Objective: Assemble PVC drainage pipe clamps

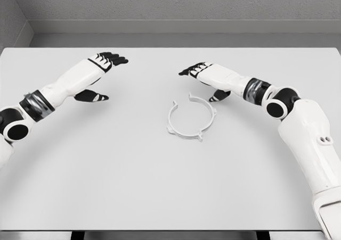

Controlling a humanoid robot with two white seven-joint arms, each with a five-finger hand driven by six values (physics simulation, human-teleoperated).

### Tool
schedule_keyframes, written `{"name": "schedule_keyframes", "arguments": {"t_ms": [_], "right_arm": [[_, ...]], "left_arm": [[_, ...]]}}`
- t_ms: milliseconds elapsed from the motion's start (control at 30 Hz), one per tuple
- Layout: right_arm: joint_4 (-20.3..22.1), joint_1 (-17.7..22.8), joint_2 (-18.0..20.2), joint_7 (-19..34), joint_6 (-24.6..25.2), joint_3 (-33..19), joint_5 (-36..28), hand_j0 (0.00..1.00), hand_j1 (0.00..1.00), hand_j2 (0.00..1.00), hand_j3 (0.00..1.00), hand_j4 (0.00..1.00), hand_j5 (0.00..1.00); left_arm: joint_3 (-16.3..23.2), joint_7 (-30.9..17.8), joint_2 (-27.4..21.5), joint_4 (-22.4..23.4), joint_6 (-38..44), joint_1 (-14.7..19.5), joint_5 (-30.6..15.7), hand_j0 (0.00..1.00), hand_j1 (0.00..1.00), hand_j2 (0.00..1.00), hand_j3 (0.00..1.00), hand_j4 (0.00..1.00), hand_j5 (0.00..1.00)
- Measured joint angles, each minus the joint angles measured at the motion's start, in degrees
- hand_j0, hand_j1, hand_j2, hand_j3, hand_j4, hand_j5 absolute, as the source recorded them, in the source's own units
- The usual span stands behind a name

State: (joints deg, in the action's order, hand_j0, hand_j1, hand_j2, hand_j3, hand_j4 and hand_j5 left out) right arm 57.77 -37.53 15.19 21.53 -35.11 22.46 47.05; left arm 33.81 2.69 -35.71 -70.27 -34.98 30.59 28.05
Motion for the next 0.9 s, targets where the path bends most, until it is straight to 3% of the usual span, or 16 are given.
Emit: {"name": "schedule_keyframes", "arguments": {"t_ms": [467, 900], "right_arm": [[0.23, 0.18, 0.02, -0.03, 0.04, 1.00, -0.04, 1.00, 1.00, 1.00, 1.00, 1.00, 1.00], [4.22, 0.79, 0.07, 1.11, 0.06, 1.11, -0.27, 1.00, 1.00, 1.00, 1.00, 1.00, 1.00]], "left_arm": [[0.15, 0.00, 0.19, 0.56, 0.00, 0.26, 0.08, 1.00, 1.00, 1.00, 1.00, 1.00, 1.00], [0.42, 0.00, 0.25, 1.21, 0.00, 0.88, 0.06, 1.00, 1.00, 1.00, 1.00, 1.00, 1.00]]}}
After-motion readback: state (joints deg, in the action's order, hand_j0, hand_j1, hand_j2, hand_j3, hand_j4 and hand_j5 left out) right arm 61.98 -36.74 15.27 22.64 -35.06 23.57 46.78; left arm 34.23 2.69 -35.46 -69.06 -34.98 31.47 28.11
